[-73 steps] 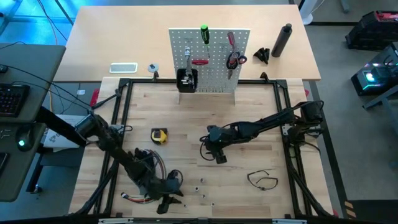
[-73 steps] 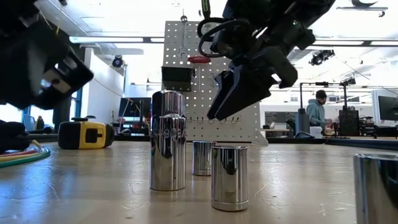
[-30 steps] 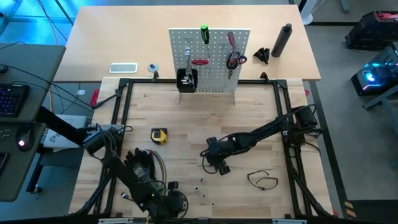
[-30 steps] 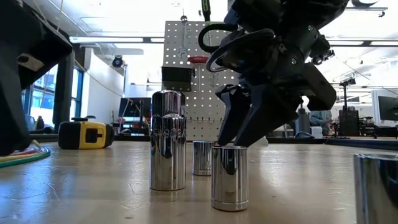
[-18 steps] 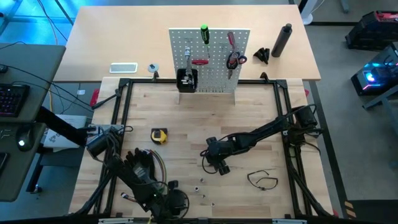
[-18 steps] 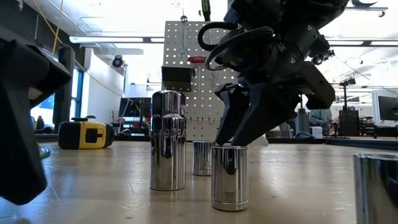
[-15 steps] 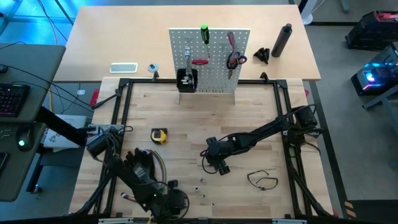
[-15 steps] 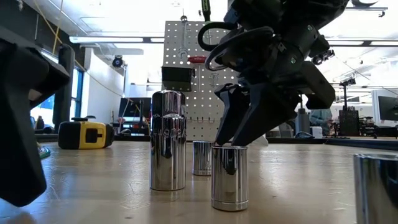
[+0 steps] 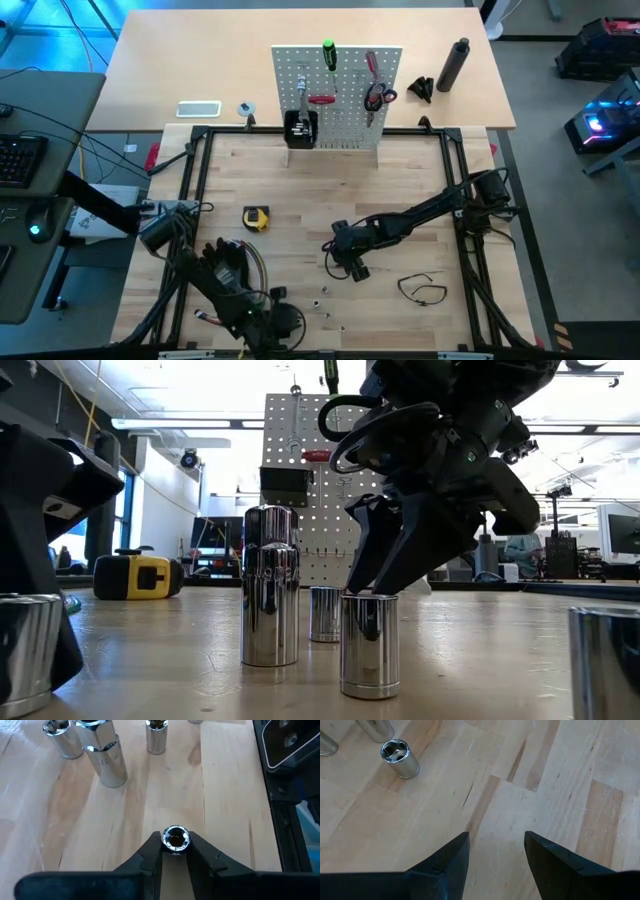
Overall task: Hang tools onto peg board
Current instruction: Put the silver socket into the black bin on the white peg board
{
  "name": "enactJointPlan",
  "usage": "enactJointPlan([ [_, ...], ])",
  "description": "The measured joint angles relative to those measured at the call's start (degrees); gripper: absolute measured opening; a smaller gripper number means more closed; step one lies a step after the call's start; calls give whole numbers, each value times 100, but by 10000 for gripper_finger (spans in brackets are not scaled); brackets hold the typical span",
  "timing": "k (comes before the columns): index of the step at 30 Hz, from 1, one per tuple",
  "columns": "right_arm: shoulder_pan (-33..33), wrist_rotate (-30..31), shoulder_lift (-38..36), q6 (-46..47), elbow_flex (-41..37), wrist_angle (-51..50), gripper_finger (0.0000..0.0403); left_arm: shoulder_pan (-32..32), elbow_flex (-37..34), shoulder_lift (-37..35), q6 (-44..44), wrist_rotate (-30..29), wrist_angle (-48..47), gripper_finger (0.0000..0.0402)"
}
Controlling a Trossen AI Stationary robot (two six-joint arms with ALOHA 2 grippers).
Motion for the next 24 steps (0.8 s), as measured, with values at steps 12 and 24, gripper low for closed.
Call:
enactJointPlan([
  [12,0,1,0,3,0,-8,186,148,7,-67,91,-206,-616,57],
  [24,0,2,-2,-6,0,-138,186,483,-7,-382,379,-439,-1717,57],
])
